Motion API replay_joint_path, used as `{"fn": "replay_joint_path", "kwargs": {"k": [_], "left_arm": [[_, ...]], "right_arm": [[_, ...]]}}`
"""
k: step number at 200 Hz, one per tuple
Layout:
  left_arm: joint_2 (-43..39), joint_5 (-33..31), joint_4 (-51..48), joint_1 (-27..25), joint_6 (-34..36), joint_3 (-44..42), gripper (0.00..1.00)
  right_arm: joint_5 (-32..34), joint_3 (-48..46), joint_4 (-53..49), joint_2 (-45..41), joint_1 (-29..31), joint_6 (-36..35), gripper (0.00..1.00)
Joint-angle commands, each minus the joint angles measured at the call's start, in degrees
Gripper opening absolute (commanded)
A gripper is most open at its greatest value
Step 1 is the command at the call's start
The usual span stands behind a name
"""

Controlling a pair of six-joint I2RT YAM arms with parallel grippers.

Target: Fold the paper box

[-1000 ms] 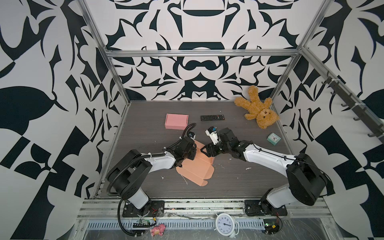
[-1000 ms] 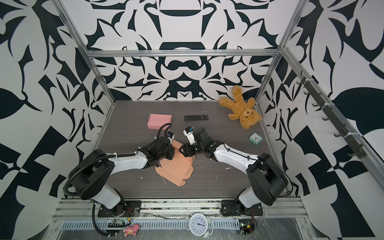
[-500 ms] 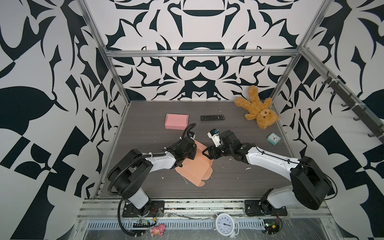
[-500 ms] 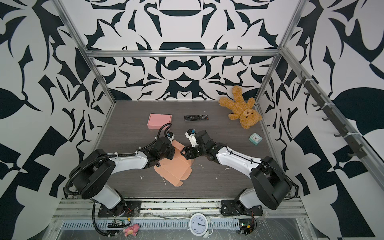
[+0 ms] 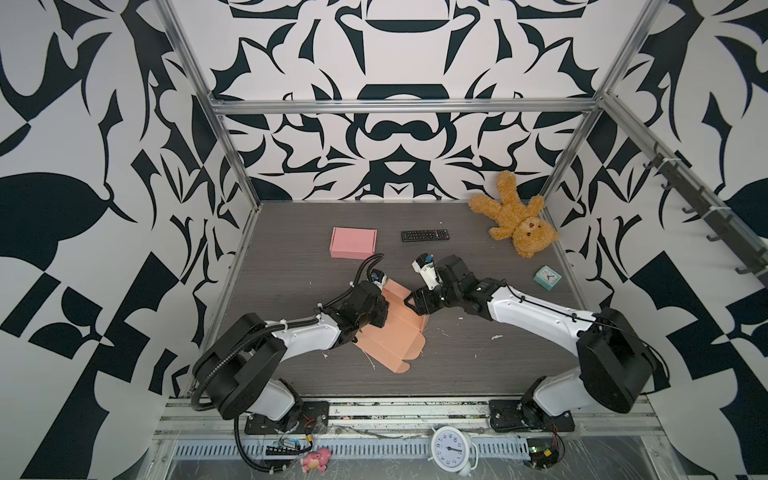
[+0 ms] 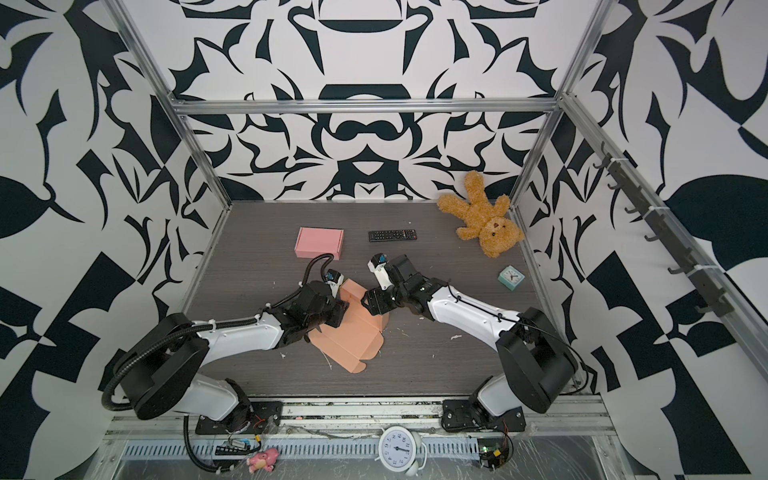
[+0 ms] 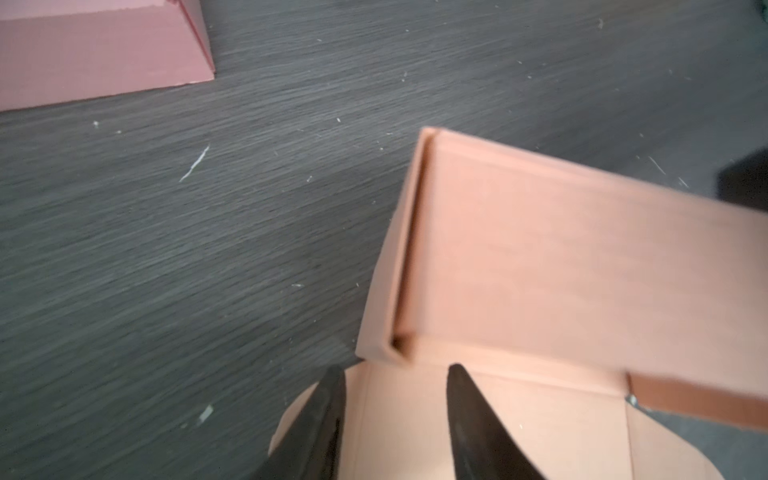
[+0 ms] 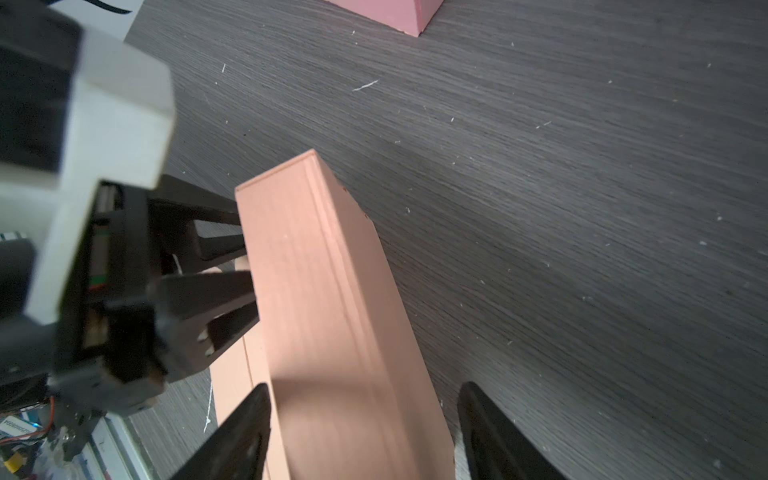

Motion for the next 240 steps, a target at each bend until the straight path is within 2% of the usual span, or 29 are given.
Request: {"fn": "replay_joint_path", "kwargs": {"k": [1, 36, 75, 134, 185, 210, 240], "left_arm": [[-4.17, 4.07, -6.18, -0.27, -2.99, -0.57, 0.49], [-13.54, 7.36, -15.02, -0.25, -8.17, -2.08, 0.51], [-21.02, 10.33, -23.22, -0.2, -10.28, -1.72, 0.53], [-25.0, 13.11, -30.71, 0.18, -12.64, 0.67, 0.55], [-28.36, 23.34, -29.94, 10.72, -16.84, -3.12, 0.55], [-28.97, 25.68, -29.76, 13.32, -17.92, -3.89, 0.57], [-28.41, 26.35, -28.87, 14.44, -19.39, -3.94, 0.66]], "right_arm": [[1.12, 2.86, -1.58, 1.2, 0.51, -1.51, 0.73], [1.81, 3.21, -1.75, 2.4, 0.51, -1.6, 0.7], [2.08, 2.79, -1.15, 2.12, 0.08, -1.62, 0.68], [-3.68, 0.59, 2.98, 2.67, -4.11, 0.83, 0.51], [-9.93, -3.78, 9.03, 3.23, -8.74, 3.77, 0.47], [-11.43, -5.77, 11.55, 2.91, -10.14, 5.13, 0.46], [-11.35, -6.99, 12.82, 2.65, -10.58, 5.59, 0.46]]}}
